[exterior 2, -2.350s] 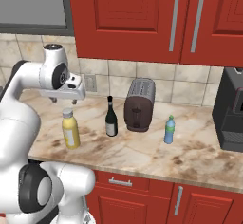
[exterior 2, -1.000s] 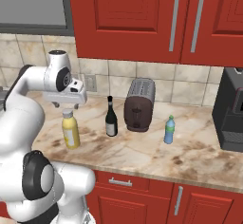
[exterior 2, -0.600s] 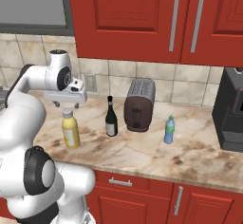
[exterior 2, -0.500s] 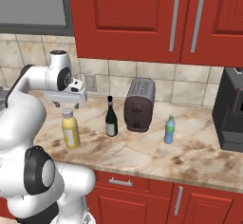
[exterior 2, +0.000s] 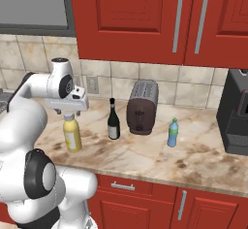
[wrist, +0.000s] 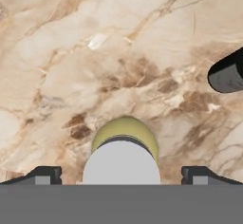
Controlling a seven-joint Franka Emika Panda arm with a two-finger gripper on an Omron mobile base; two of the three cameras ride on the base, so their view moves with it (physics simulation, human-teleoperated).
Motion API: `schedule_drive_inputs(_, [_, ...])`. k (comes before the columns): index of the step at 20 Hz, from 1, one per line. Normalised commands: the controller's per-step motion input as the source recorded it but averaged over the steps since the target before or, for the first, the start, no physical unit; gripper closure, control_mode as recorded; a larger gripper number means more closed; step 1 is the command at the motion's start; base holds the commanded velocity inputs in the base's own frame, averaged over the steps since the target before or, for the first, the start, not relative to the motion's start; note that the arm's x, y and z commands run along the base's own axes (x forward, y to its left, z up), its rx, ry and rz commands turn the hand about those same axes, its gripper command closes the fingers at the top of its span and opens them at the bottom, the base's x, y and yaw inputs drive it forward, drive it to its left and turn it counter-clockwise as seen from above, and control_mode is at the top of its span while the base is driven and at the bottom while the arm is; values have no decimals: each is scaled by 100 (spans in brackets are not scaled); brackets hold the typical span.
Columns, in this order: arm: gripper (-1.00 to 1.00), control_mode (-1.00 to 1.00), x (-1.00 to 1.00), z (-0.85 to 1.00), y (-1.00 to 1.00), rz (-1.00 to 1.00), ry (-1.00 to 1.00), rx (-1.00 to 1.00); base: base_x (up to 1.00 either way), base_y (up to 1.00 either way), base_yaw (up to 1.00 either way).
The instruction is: Place the drinks on the dining counter in a tight cluster.
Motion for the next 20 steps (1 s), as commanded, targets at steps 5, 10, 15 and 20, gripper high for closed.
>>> schedule_drive_inputs(5, [-100,-100,0,-29,1,0,0,0,0,0,0])
schedule_drive_inputs(10, [-100,-100,1,-24,0,0,0,0,0,0,0])
schedule_drive_inputs(15, [-100,-100,0,-4,0,0,0,0,0,0,0])
schedule_drive_inputs(20, [100,-100,0,0,0,0,0,0,0,0,0])
